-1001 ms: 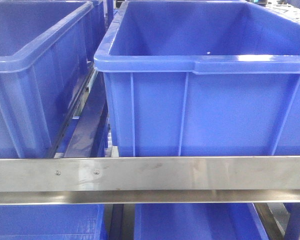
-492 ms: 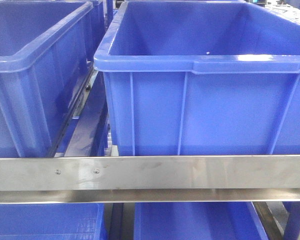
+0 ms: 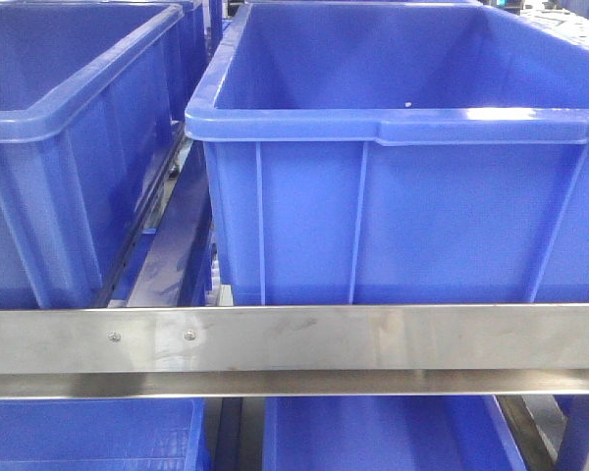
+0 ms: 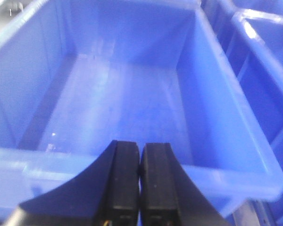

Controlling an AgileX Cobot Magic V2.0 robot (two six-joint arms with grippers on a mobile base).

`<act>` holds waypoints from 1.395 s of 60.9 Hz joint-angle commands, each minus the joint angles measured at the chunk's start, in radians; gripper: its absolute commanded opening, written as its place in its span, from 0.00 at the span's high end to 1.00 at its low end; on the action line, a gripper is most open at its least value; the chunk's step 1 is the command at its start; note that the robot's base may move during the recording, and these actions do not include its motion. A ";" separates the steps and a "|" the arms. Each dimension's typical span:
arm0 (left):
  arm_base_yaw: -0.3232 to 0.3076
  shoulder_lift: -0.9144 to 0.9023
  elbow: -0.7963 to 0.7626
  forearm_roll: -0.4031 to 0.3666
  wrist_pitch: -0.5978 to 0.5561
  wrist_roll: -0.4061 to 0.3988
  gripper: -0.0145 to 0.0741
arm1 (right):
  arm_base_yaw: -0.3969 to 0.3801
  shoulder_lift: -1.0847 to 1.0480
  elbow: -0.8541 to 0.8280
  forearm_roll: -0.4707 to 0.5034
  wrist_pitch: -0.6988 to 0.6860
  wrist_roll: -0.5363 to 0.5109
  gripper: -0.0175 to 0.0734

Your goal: Sort and place red and blue blocks on shelf

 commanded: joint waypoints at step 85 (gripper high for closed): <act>-0.008 -0.089 0.009 0.007 -0.073 -0.002 0.68 | -0.103 -0.360 0.116 -0.040 -0.029 -0.013 0.75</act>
